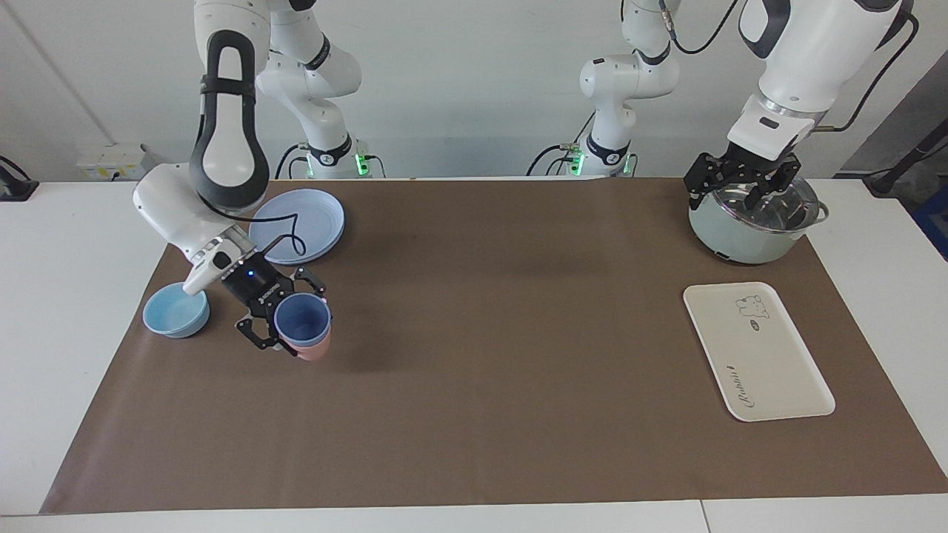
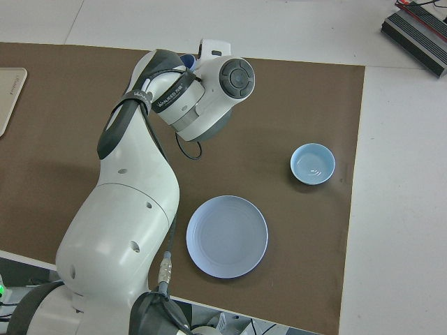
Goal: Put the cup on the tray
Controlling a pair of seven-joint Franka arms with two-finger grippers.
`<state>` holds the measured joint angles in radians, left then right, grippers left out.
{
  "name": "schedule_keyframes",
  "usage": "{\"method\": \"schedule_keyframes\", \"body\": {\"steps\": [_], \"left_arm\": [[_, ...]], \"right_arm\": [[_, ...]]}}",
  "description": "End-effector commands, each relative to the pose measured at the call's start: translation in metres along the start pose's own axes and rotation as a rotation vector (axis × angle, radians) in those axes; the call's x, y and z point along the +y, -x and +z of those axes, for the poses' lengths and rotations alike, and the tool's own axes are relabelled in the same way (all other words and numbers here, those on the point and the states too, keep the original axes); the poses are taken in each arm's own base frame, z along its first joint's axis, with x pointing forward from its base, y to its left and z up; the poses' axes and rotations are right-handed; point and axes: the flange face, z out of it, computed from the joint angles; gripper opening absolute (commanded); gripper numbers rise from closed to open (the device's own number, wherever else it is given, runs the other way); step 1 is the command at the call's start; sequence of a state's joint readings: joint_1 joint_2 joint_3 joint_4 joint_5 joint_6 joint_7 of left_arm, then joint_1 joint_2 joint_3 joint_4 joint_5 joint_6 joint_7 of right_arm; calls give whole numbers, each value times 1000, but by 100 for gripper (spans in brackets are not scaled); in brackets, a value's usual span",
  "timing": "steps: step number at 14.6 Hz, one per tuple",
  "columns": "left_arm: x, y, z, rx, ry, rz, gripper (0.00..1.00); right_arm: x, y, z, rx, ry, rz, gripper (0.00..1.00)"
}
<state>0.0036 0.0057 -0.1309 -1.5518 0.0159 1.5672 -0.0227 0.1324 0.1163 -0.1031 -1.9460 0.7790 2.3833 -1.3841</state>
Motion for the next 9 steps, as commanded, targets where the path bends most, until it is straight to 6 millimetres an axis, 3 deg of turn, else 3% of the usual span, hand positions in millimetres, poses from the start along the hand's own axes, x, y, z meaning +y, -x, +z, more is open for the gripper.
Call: {"method": "schedule_keyframes", "body": {"steps": [1,4,7,9], "left_arm": [[10,11,1,5,7,20,100],[31,5,0,35,241,-8,100],[54,-10,7,25,421,-120,100],[99,-26,23,-12,523,-176,100]], "right_arm": [[-31,-49,-9,-150,-3,27,0],[-69,-102,-3,-225,-19,61,0],[-110,-138,4,-309,-25,-14,0],[-135,-153,15,-369,-1,-55,0]]}}
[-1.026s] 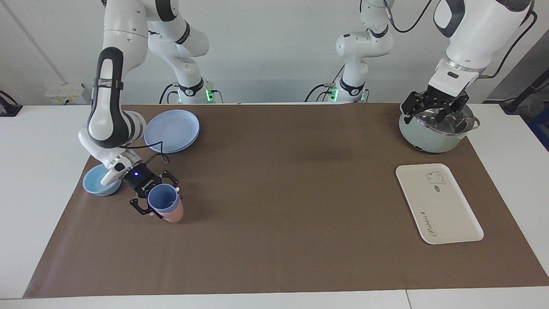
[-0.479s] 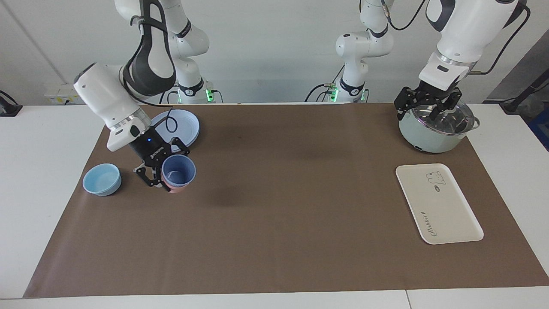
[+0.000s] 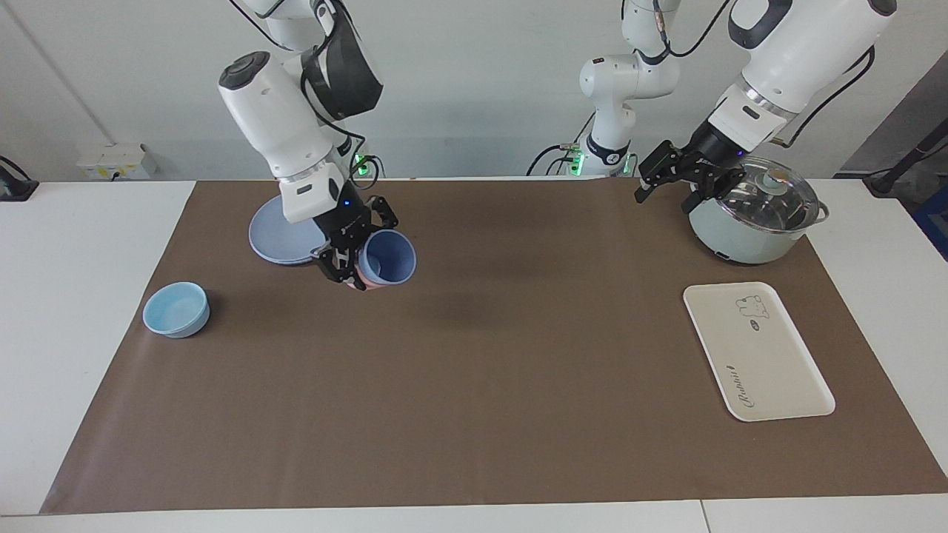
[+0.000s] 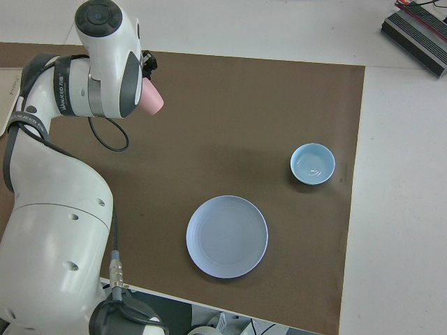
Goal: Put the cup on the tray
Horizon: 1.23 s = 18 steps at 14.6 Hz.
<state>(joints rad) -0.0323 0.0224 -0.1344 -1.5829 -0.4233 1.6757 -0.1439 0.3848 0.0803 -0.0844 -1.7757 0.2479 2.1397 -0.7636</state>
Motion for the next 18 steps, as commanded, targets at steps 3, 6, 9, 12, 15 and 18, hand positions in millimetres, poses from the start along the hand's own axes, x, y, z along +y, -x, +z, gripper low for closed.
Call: {"method": "schedule_keyframes", "body": {"steps": [3,6,9,12,15,18], "left_arm": [[81,-35,92,-47,201,-239,94],[125,-44,119,50,283,-359,92],[155,-32,130,60,318,-382,89],[175,-16,149,38,305,-358,84],[190,8,172,-3,267,-324,72],[196,21,181,-22,253,-306,38]], "right_arm": [[-36,-38,2,-131,47,-103,0],[-50,-49,-1,-139,42,-119,0],[-59,-53,1,-148,46,-142,0],[-59,-54,7,-151,46,-132,0],[-57,-54,7,-150,47,-131,0],[-57,-54,7,-147,49,-131,0]]}}
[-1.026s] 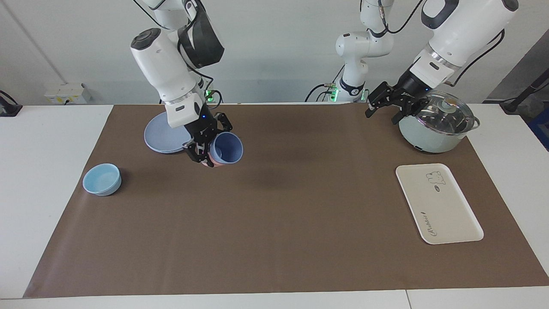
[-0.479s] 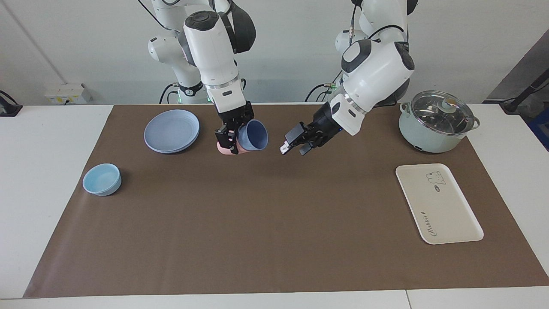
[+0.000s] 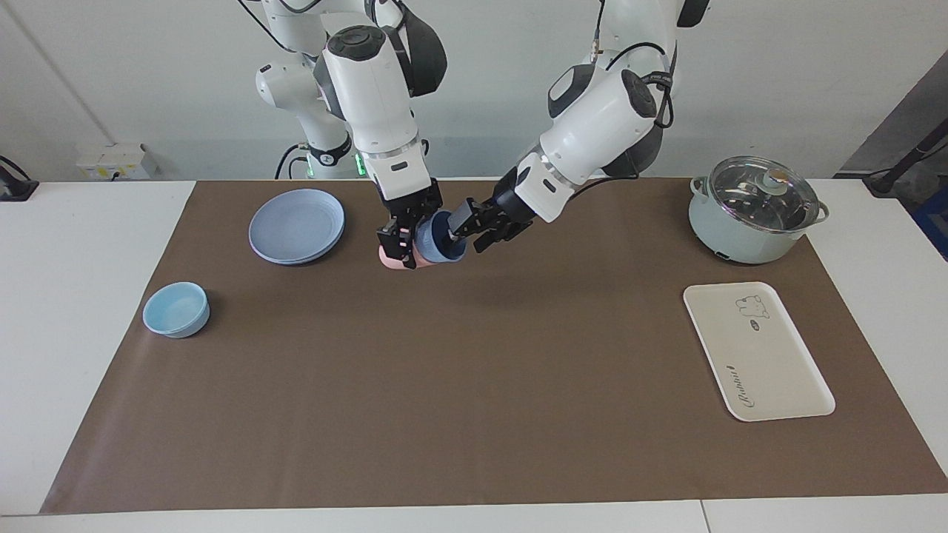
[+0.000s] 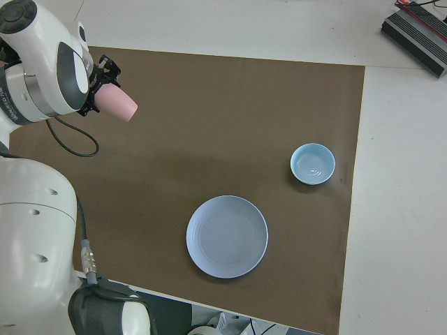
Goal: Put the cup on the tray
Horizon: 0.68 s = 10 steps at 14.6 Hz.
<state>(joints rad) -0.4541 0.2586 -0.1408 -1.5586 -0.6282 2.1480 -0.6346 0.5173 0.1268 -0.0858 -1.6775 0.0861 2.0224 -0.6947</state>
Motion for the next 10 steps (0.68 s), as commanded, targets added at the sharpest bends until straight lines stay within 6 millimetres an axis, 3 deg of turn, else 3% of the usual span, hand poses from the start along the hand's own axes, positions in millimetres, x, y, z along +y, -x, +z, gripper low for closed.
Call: {"method": "schedule_keyframes", "body": {"steps": [1,3,6,10], "left_arm": [[-4,10,-1,8,-4,0,24],[-3,10,-1,11,-5,12,0],[0,5,-6,35,-17,35,0],[6,-14,-32,43,-5,27,0]], "right_arm": [[2,-4,-4,-13,23,16,0],[3,-4,-4,-11,25,16,0],[4,-4,-4,-10,26,17,0],[4,-3,-2,-12,25,19,0]]}}
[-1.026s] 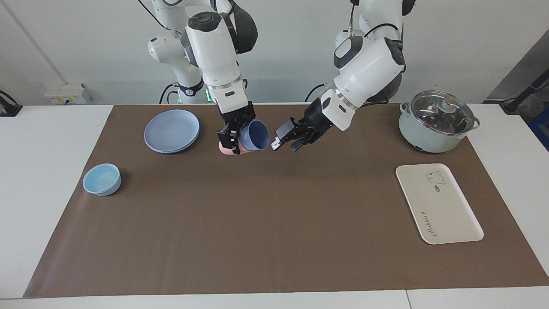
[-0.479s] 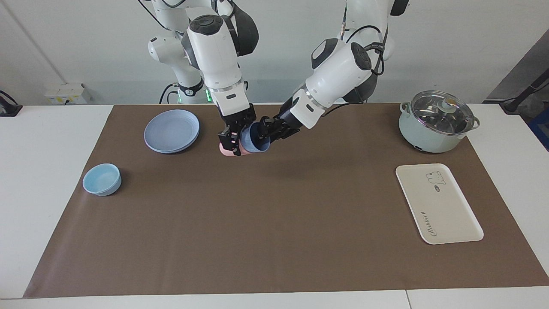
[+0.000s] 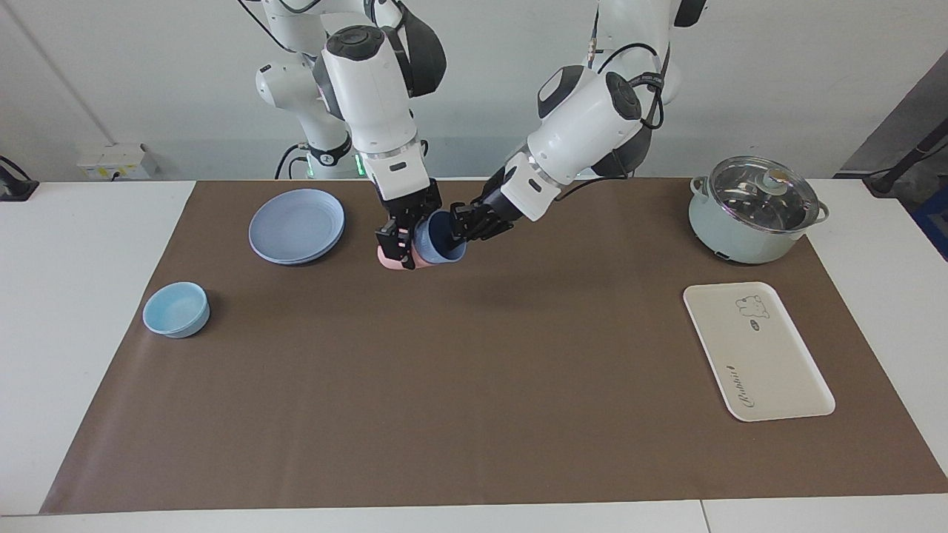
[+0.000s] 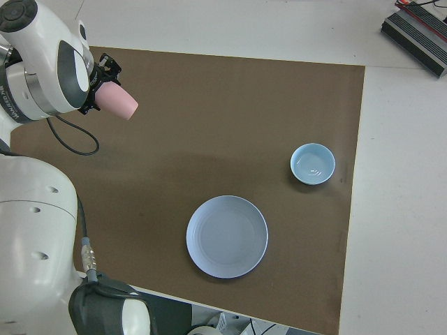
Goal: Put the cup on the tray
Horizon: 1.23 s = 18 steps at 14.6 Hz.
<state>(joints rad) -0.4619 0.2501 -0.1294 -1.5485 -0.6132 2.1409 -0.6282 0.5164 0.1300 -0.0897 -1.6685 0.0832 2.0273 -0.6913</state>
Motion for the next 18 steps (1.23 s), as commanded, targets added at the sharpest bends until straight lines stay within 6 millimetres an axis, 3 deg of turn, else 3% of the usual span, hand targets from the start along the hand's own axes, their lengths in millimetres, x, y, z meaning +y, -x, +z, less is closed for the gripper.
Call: {"method": "schedule_keyframes", "body": {"steps": [1,4,8,10,12,13,16,18], "left_arm": [[2,-29,-36,33,-9,4,0],[-14,-68,-88,63,-73,1,0],[-69,-111,-153,230,-267,16,0],[-103,-137,-186,295,-326,16,0],[-150,-158,-223,316,-383,92,0],[-190,-171,-242,316,-409,130,0],[-289,-198,-255,350,-461,247,0],[-345,-213,-260,388,-490,284,0]], "right_arm": [[0,-3,0,-18,15,12,0],[0,-3,1,-19,13,11,0],[8,2,2,-18,20,20,0],[22,10,0,9,33,44,0],[43,24,-3,31,47,82,0],[53,32,-3,61,34,104,0],[102,75,-4,211,4,146,0],[134,115,-2,295,-10,176,0]]}}
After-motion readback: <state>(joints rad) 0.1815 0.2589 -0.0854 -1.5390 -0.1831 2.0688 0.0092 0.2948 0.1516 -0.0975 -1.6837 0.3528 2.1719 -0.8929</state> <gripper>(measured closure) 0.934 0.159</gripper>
